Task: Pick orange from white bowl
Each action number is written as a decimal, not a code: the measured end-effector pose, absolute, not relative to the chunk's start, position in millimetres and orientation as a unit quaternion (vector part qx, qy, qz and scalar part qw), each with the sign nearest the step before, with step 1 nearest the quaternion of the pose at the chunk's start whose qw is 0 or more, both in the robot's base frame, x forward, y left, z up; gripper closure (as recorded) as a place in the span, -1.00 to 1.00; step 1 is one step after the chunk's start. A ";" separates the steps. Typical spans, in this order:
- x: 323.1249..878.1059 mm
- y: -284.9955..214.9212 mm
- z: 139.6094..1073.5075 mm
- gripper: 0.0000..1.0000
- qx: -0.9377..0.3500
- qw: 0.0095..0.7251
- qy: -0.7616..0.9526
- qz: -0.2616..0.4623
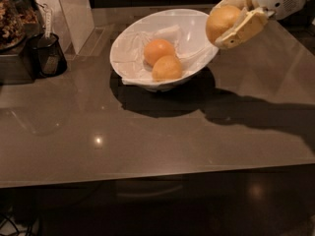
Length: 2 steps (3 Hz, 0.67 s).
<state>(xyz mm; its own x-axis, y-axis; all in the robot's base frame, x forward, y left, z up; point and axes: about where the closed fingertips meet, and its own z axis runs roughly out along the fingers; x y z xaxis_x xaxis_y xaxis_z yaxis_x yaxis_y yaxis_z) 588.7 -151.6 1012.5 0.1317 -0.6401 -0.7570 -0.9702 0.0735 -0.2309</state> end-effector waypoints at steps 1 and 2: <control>571.6 -169.1 1005.8 1.00 -0.615 0.395 0.640 0.238; 560.9 -179.8 999.8 1.00 -0.597 0.398 0.649 0.254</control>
Offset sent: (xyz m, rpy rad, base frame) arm -0.0471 -0.0450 -0.0195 0.1292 0.1189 -0.0931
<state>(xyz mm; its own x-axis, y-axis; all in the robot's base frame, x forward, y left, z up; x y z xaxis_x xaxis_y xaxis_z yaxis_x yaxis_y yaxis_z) 560.9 -179.8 999.8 0.0293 -0.5717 -0.8199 -0.9767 0.1583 -0.1452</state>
